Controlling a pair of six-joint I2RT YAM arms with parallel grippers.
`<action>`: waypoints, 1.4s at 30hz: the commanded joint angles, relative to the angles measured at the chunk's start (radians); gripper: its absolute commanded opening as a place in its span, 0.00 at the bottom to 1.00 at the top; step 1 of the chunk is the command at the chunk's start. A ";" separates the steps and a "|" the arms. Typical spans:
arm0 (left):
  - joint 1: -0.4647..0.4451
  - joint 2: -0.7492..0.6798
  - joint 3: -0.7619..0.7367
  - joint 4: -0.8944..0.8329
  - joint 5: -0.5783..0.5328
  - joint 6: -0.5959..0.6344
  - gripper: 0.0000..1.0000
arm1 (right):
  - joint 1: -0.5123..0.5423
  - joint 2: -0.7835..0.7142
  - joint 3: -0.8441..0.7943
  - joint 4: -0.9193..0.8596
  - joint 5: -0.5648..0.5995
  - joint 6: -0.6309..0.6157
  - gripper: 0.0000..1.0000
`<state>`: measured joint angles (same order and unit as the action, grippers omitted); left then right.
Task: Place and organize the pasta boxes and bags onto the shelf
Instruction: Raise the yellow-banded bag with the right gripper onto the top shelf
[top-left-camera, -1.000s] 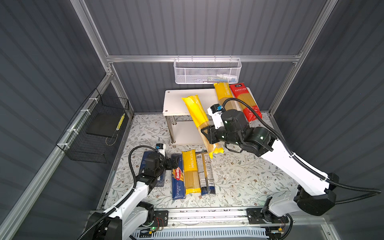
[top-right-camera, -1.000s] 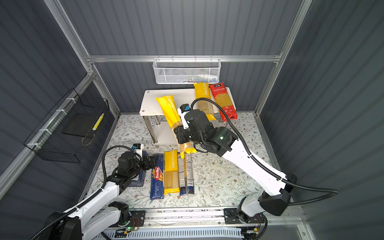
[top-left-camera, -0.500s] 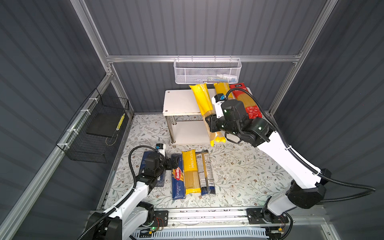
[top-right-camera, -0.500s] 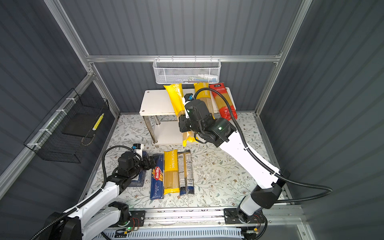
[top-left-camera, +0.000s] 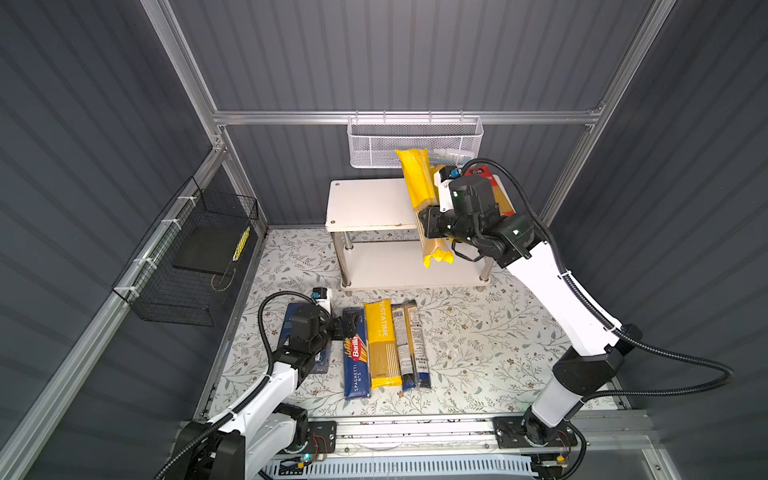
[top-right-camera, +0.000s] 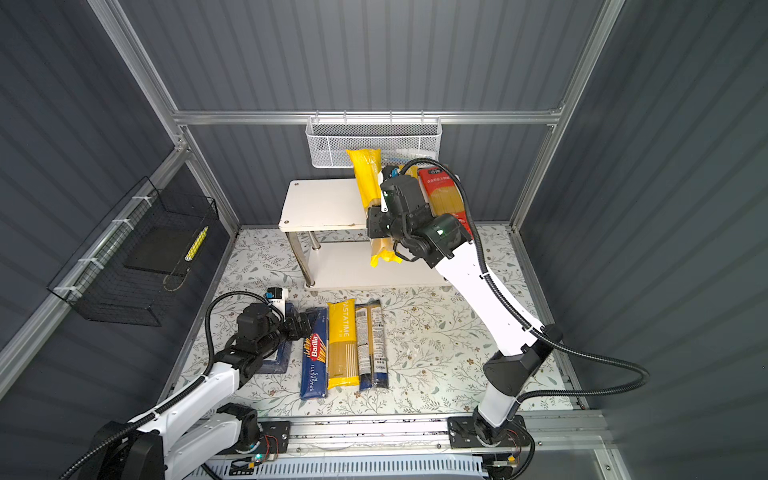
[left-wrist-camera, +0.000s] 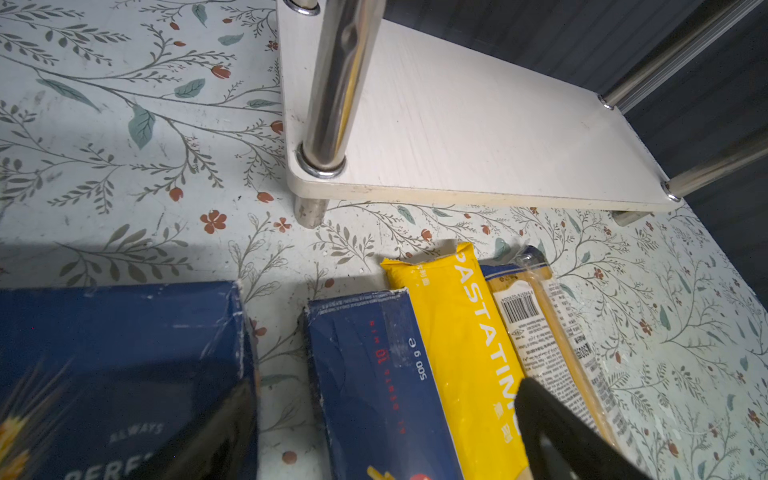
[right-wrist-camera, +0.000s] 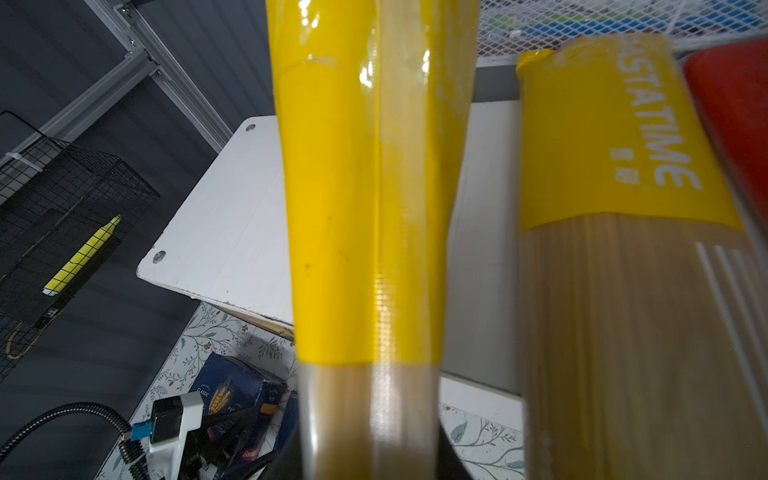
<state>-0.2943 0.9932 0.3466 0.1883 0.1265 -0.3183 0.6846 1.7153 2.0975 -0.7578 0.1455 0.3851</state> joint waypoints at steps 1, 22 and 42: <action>-0.006 0.006 0.006 0.005 -0.001 0.019 0.99 | -0.018 -0.001 0.105 0.125 -0.042 0.005 0.26; -0.006 0.006 0.006 0.008 0.004 0.018 0.99 | -0.086 0.176 0.301 0.108 -0.104 0.057 0.29; -0.006 0.005 0.003 0.013 0.012 0.017 0.99 | -0.093 0.165 0.254 0.142 -0.053 0.077 0.32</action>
<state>-0.2943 0.9932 0.3466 0.1886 0.1276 -0.3180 0.5949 1.9198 2.3379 -0.7219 0.0765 0.4553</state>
